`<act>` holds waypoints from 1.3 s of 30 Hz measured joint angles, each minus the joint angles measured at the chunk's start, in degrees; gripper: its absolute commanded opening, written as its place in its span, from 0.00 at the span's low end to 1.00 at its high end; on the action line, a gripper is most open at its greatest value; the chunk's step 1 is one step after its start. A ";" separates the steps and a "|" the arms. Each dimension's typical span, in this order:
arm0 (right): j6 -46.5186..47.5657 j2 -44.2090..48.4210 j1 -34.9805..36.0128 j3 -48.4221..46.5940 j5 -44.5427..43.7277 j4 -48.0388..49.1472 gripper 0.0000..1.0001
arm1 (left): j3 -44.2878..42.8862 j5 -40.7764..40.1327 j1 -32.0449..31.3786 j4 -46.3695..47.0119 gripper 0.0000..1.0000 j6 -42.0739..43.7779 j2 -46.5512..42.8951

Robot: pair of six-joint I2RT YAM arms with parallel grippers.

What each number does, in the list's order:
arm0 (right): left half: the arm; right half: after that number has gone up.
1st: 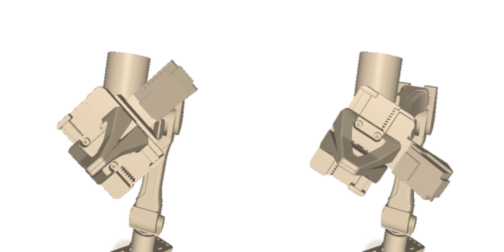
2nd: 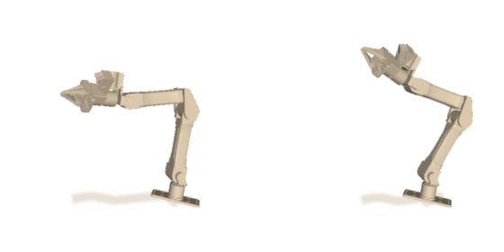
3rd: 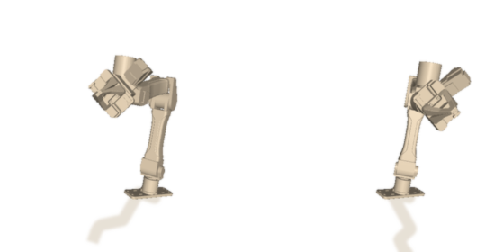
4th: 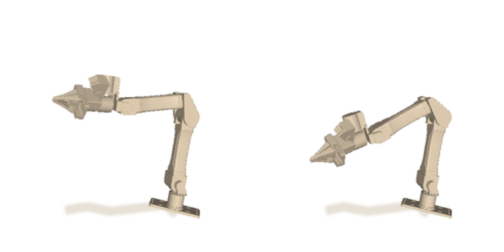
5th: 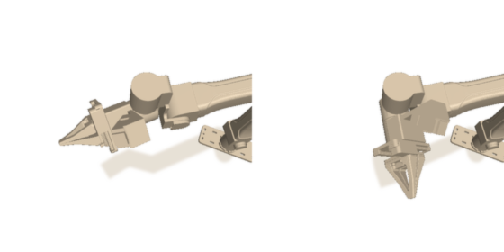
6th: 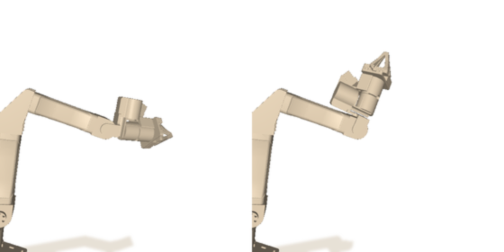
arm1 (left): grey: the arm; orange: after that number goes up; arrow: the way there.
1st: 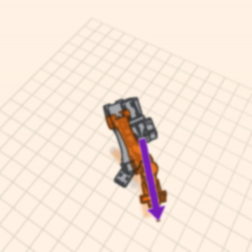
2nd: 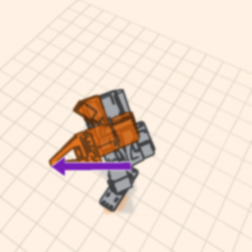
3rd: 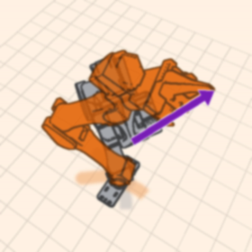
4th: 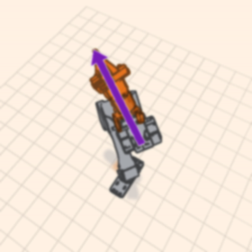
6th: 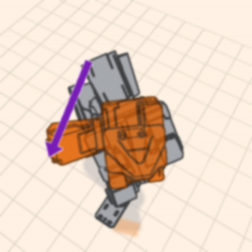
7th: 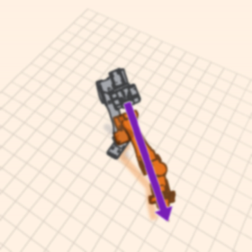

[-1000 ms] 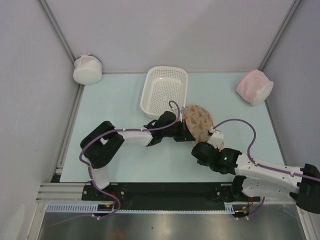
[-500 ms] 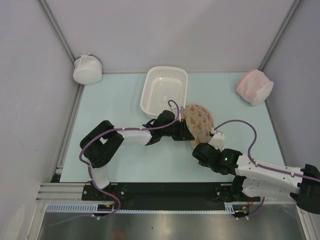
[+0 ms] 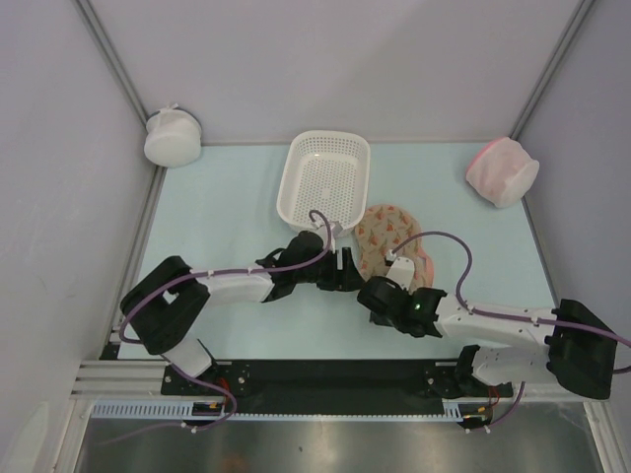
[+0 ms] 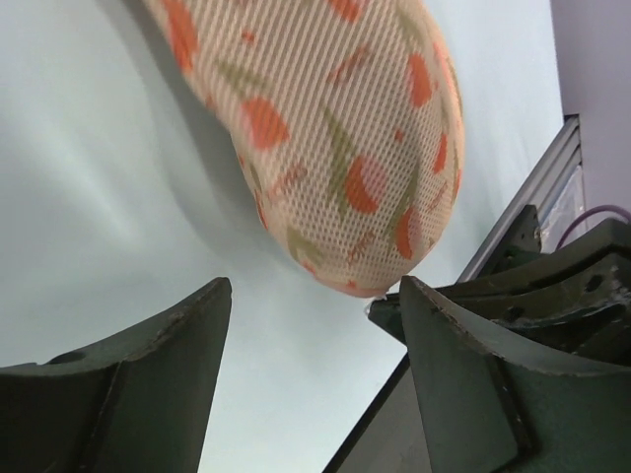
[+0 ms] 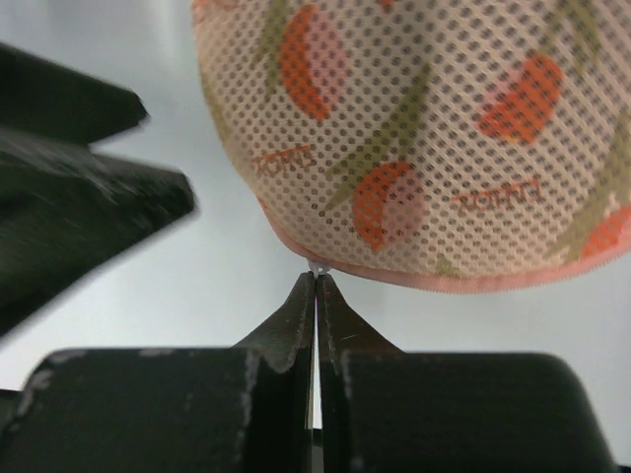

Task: Unzip the laundry bag and remove the bra

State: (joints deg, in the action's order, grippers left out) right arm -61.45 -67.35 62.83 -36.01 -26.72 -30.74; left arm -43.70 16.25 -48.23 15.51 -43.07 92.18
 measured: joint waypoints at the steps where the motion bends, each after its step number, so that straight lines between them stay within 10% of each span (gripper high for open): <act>1: 0.72 -1.29 0.13 -0.68 0.33 1.36 0.00 | 1.36 -0.09 -0.02 0.11 0.73 -0.07 -0.74; 11: 6.36 -10.69 0.74 -6.91 3.30 9.11 0.00 | 6.97 -2.19 -0.39 1.07 0.66 -2.05 -3.17; 19: 7.78 -11.32 0.85 -7.45 3.72 10.54 0.00 | 6.95 -2.58 -0.48 3.21 0.30 -3.04 -2.54; 22: 7.96 -11.32 0.85 -7.45 3.72 10.64 0.00 | 6.84 -2.54 -0.50 3.37 0.01 -3.23 -1.57; 39: 8.57 -11.26 0.85 -7.39 3.69 11.15 0.00 | 6.82 -2.58 -0.28 4.52 0.00 -3.52 -0.96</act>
State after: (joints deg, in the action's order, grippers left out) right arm -52.88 -78.61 63.68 -43.40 -23.03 -19.59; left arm -36.88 13.67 -48.51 20.03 -46.59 91.22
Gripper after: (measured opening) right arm 0.009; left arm 0.011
